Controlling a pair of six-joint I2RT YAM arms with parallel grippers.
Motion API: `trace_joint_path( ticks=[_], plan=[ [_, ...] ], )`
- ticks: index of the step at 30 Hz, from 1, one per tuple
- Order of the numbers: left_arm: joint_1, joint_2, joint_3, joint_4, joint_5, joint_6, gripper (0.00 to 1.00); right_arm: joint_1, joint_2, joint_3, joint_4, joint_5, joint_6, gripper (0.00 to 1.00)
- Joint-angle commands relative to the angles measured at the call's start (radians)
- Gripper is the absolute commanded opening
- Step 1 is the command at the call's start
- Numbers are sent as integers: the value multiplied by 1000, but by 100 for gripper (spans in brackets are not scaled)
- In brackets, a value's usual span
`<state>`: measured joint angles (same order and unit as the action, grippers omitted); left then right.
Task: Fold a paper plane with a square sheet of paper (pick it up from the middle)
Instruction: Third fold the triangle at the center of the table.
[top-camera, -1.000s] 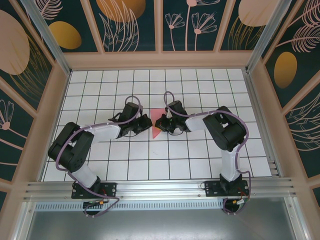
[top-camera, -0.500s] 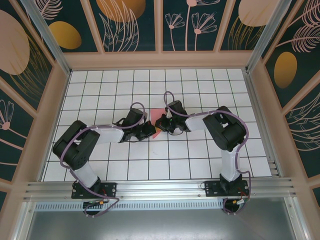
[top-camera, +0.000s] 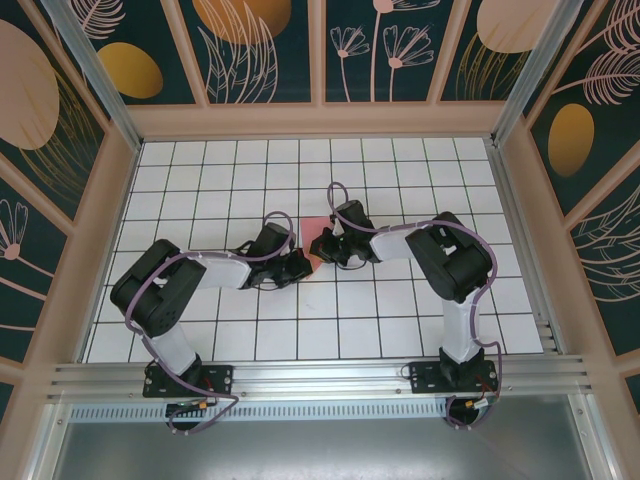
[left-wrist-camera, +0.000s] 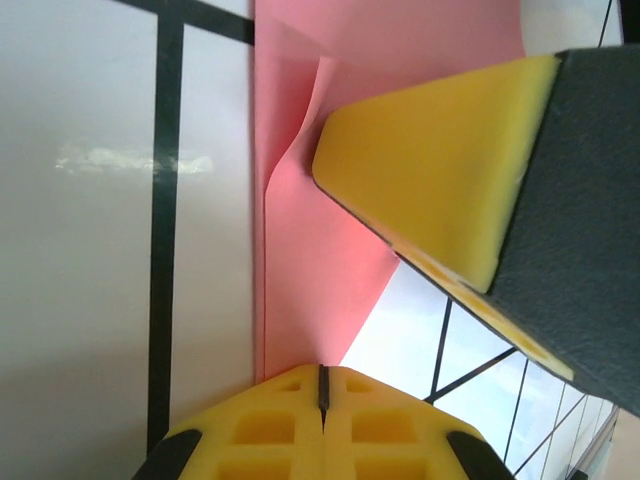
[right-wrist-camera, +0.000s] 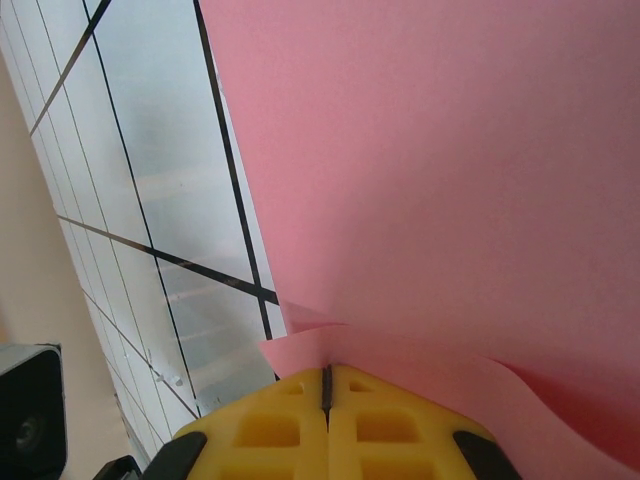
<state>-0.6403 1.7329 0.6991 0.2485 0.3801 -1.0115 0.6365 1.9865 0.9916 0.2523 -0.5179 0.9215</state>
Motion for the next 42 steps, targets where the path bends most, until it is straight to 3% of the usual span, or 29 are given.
trace_joint_path(
  ticks=[1,12,17,34,42],
  plan=[
    [-19,17,-30,-8,-1,-22,2,-4,66,-7,-103,70,-20,0],
    [-28,-69,12,-53,-43,20,4,-3,66,-8,-114,67,-26,0],
    [-28,-117,33,-42,-134,22,4,-5,66,-8,-101,58,-24,0],
    [-29,33,39,-72,-93,16,1,-7,45,-8,-67,12,-19,0],
    [-28,50,34,-172,-159,34,0,-34,-70,18,-51,-19,-87,2]
  ],
)
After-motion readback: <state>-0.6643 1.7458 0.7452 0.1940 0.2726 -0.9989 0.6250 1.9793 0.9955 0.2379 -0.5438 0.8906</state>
